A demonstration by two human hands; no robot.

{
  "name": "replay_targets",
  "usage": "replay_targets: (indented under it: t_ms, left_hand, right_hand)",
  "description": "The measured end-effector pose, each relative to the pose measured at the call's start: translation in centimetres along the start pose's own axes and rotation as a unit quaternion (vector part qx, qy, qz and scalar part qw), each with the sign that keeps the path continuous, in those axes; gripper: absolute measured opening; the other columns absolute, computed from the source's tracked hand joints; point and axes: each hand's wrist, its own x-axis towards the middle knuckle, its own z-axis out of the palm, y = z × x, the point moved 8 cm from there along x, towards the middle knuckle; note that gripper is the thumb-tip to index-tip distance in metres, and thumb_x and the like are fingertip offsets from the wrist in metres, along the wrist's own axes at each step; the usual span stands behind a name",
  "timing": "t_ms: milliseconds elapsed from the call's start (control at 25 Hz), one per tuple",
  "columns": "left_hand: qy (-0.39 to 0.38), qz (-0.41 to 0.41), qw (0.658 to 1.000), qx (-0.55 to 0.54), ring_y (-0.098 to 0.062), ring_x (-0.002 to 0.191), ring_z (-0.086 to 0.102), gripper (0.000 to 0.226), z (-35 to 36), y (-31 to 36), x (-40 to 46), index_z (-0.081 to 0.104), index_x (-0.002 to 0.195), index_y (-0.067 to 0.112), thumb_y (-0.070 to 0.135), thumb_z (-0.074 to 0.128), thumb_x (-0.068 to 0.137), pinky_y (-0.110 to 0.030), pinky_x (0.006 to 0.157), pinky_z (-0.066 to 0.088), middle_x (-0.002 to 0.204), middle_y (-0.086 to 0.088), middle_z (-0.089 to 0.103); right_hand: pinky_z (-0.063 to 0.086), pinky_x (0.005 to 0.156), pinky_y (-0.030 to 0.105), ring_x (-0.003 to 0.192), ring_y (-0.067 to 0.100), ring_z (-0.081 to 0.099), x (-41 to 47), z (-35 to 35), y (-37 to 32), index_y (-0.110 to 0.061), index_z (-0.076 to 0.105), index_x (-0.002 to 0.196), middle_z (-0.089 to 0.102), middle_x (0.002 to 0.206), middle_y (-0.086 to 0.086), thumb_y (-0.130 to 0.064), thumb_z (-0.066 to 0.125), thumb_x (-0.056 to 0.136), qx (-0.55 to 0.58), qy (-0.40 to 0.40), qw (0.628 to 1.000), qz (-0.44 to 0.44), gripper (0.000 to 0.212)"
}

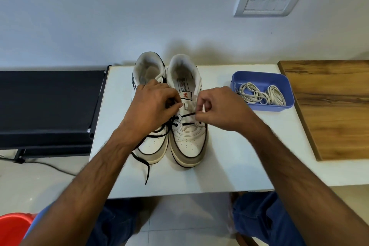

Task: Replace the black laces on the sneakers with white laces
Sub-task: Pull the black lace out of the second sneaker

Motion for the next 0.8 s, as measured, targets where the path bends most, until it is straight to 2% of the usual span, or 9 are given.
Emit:
replay_targets:
  t_ms: [120, 200, 280, 360, 440, 560, 720, 800]
  left_hand:
    - [-0.005, 0.001, 0.999, -0.032, -0.018, 0.097, 0.055, 0.011, -0.2, -0.8, -0.2, 0.076, 0.092, 0.027, 0.037, 0.077, 0.087, -0.037, 0.081, 0.031, 0.082, 0.016, 0.063]
    - [-0.010, 0.006, 0.999, -0.043, -0.017, 0.097, 0.055, 0.011, -0.1, -0.9, -0.1, 0.076, 0.093, 0.028, 0.038, 0.077, 0.087, -0.038, 0.082, 0.032, 0.083, 0.015, 0.066]
    - [-0.015, 0.011, 0.999, -0.050, -0.016, 0.097, 0.055, 0.011, 0.0, -1.2, -0.1, 0.076, 0.093, 0.029, 0.038, 0.077, 0.086, -0.040, 0.083, 0.036, 0.086, 0.014, 0.069]
    - [-0.020, 0.025, 0.997, -0.067, -0.016, 0.096, 0.056, 0.009, 0.0, -1.5, -0.1, 0.077, 0.093, 0.029, 0.035, 0.077, 0.087, -0.040, 0.083, 0.039, 0.087, 0.014, 0.070]
    - [-0.030, 0.042, 0.995, -0.082, -0.013, 0.093, 0.054, 0.006, 0.1, -1.8, -0.1, 0.077, 0.094, 0.030, 0.033, 0.075, 0.089, -0.038, 0.082, 0.040, 0.087, 0.017, 0.069]
    - [-0.031, 0.063, 0.994, -0.087, -0.007, 0.092, 0.048, 0.011, 0.3, -2.0, -0.1, 0.076, 0.096, 0.032, 0.037, 0.067, 0.091, -0.043, 0.081, 0.044, 0.086, 0.023, 0.061]
    - [-0.025, 0.064, 0.994, -0.080, -0.007, 0.094, 0.050, 0.014, 0.5, -2.2, -0.2, 0.075, 0.097, 0.033, 0.040, 0.064, 0.091, -0.047, 0.082, 0.045, 0.090, 0.019, 0.067]
    - [-0.029, 0.069, 0.993, -0.086, -0.010, 0.095, 0.053, 0.014, 0.7, -2.3, -0.3, 0.074, 0.098, 0.035, 0.041, 0.063, 0.093, -0.049, 0.082, 0.045, 0.092, 0.018, 0.068]
  right_hand:
    - [0.045, 0.061, 0.029, 0.060, 0.007, 0.054, -1.0, -0.8, 2.7, -0.029, 0.063, 0.072, 0.057, 0.060, -0.012, -0.029, 0.072, 0.079, 0.028, -0.038, 0.999, 0.025, 0.012]
    - [0.046, 0.061, 0.030, 0.057, 0.007, 0.053, -1.4, -0.7, 2.9, -0.029, 0.065, 0.079, 0.057, 0.058, -0.012, -0.027, 0.072, 0.083, 0.069, -0.046, 0.996, 0.014, 0.008]
    - [0.042, 0.057, 0.027, 0.056, 0.005, 0.052, -1.2, -0.6, 1.7, -0.032, 0.071, 0.092, 0.057, 0.058, -0.013, -0.030, 0.073, 0.087, 0.113, -0.021, 0.993, -0.011, 0.007]
    - [0.038, 0.060, 0.026, 0.063, 0.003, 0.053, -0.6, 0.6, -0.3, -0.036, 0.074, 0.107, 0.059, 0.065, -0.016, -0.040, 0.071, 0.090, 0.078, -0.017, 0.996, -0.040, 0.017]
    - [0.037, 0.066, 0.026, 0.078, 0.005, 0.057, -0.2, 2.0, -2.0, -0.039, 0.073, 0.112, 0.067, 0.083, -0.017, -0.047, 0.065, 0.093, -0.017, -0.015, 0.998, -0.057, 0.022]
    - [0.038, 0.069, 0.028, 0.092, 0.017, 0.064, 0.2, 2.7, -2.7, -0.038, 0.072, 0.108, 0.072, 0.094, -0.010, -0.045, 0.064, 0.094, -0.067, 0.003, 0.996, -0.059, 0.018]
    - [0.040, 0.068, 0.028, 0.084, 0.015, 0.063, 0.1, 2.1, -2.4, -0.032, 0.069, 0.094, 0.059, 0.076, -0.014, -0.043, 0.069, 0.087, -0.053, -0.011, 0.998, -0.045, 0.013]
    - [0.043, 0.067, 0.029, 0.079, 0.014, 0.061, -0.1, -0.3, -0.5, -0.030, 0.065, 0.086, 0.060, 0.073, -0.013, -0.042, 0.070, 0.081, -0.064, 0.026, 0.998, -0.008, 0.014]
